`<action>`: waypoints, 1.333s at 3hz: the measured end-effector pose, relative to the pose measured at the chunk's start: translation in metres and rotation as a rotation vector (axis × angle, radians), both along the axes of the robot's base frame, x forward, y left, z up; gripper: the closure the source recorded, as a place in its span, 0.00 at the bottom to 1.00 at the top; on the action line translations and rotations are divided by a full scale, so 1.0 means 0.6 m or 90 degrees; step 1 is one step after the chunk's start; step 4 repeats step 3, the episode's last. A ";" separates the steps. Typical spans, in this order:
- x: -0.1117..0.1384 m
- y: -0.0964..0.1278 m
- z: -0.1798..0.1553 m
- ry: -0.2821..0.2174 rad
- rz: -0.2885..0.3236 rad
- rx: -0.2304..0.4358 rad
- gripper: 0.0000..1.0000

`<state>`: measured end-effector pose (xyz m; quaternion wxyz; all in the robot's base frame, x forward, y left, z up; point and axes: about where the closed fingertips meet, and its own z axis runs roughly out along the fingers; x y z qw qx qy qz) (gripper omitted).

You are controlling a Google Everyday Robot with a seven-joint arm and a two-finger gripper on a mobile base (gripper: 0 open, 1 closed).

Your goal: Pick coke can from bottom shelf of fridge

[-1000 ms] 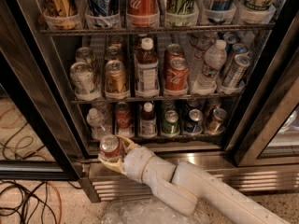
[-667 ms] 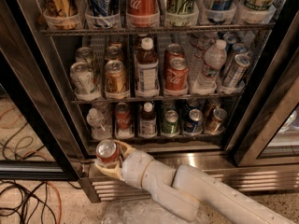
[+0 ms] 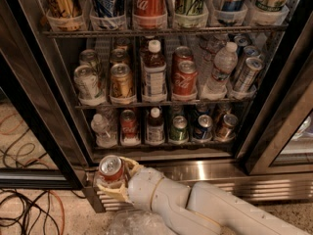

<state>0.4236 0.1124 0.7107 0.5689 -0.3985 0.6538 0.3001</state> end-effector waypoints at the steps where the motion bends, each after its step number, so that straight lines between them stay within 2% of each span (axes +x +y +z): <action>1: -0.030 -0.010 0.015 0.006 -0.010 -0.027 1.00; 2: -0.055 -0.021 0.031 0.012 -0.026 -0.052 1.00; 4: -0.055 -0.021 0.031 0.012 -0.026 -0.052 1.00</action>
Offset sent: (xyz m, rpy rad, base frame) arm -0.0557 -0.0454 0.0443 -0.1189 0.0279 -0.0597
